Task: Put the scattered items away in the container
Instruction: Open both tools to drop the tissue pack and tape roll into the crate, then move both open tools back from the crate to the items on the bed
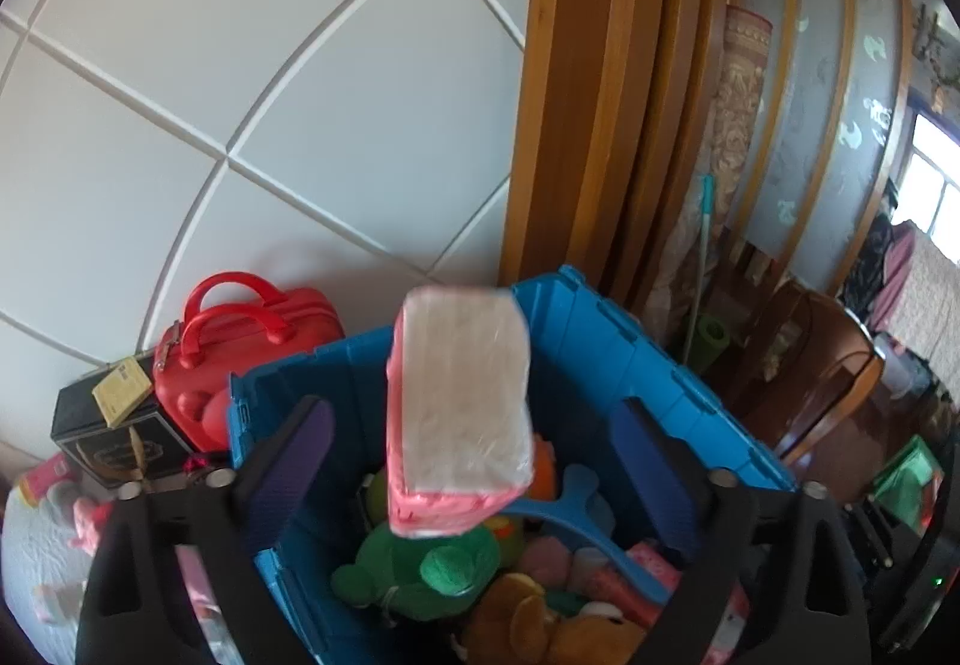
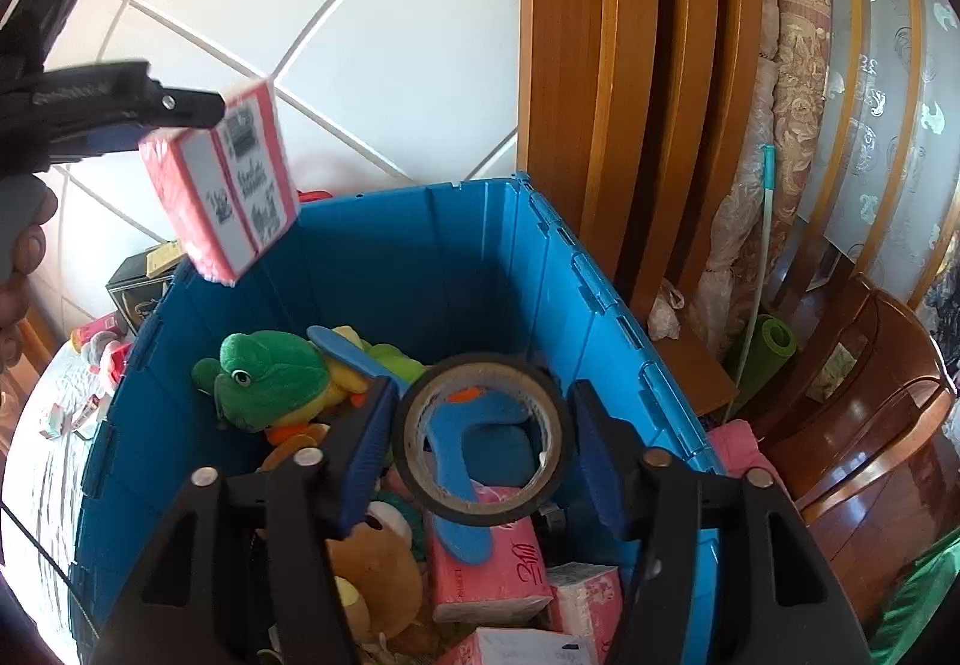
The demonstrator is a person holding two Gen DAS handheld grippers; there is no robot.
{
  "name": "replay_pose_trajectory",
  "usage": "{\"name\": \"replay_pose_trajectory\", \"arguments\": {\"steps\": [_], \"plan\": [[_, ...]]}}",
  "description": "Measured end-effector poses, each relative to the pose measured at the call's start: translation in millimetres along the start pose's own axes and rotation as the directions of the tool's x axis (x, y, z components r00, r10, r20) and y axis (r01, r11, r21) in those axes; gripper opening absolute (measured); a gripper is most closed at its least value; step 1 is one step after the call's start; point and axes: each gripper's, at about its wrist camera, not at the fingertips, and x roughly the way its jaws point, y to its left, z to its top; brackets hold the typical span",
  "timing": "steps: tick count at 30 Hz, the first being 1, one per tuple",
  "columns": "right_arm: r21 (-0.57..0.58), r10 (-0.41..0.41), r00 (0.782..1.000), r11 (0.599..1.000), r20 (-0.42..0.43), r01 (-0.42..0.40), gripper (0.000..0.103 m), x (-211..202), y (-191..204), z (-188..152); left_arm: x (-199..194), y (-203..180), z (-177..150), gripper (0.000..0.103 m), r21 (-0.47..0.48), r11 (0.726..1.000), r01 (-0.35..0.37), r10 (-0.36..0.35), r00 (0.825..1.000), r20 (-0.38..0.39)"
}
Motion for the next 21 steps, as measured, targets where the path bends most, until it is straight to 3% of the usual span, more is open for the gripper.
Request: {"name": "replay_pose_trajectory", "arguments": {"steps": [2, 21], "plan": [[0.002, 0.007, 1.0, 1.0, 0.015, -0.007, 0.102, -2.1, -1.7, -0.3, -2.5, 6.0, 2.4, 0.102, -0.013, 1.0, 0.005, -0.005, 1.0, 0.004], [-0.04, 0.07, 0.996, 0.997, 0.048, -0.068, 0.102, -27.3, 35.3, -6.4, -54.6, 46.2, -24.1, 0.102, -0.05, 0.998, -0.042, 0.044, 0.999, 0.03]]}}
